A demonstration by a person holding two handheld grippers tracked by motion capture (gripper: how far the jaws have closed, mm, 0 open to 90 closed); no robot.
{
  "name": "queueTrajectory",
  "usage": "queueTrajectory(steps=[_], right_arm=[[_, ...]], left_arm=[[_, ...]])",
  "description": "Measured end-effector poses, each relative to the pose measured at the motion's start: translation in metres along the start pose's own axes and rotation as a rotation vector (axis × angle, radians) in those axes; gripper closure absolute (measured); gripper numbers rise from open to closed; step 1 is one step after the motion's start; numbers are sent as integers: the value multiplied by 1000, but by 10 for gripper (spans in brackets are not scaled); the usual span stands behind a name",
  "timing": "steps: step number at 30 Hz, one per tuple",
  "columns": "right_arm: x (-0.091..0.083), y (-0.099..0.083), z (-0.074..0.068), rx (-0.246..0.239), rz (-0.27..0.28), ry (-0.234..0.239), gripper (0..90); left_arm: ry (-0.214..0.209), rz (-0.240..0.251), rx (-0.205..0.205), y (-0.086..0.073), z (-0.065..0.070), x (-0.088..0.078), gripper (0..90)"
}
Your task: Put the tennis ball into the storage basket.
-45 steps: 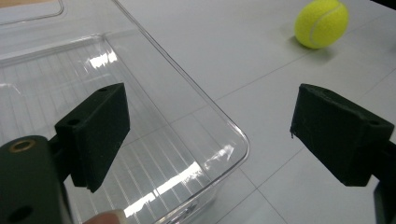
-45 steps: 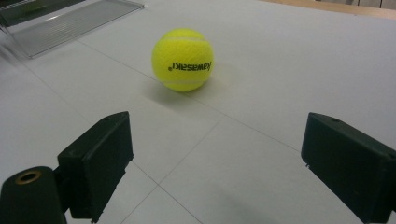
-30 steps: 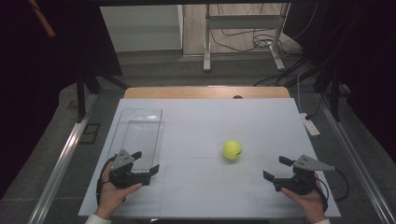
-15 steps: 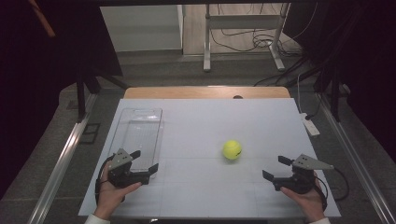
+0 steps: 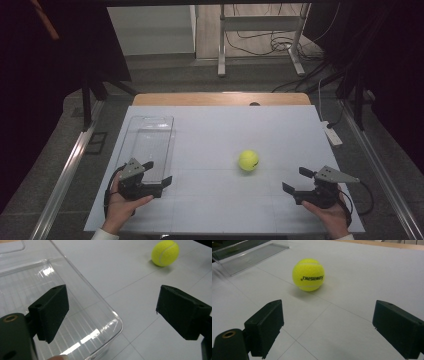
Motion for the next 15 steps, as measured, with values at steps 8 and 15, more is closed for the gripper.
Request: queueTrajectory(steps=[8,15], right_arm=[[1,0,0,-3,0,2,102],[0,-1,0,3,-3,4,104]], left_arm=[[-28,-17,0,6,4,4,115],[-39,-21,4,12,7,5,111]])
Point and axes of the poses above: each handheld gripper's, and its own axes: x roughly forward along the jaws, y roughly out of its top, z roughly to its right, the point moved 10 cm from there along x, roughly forward along the jaws, and after that the axes turned 8 degrees about -y, right-handed, at the moved point
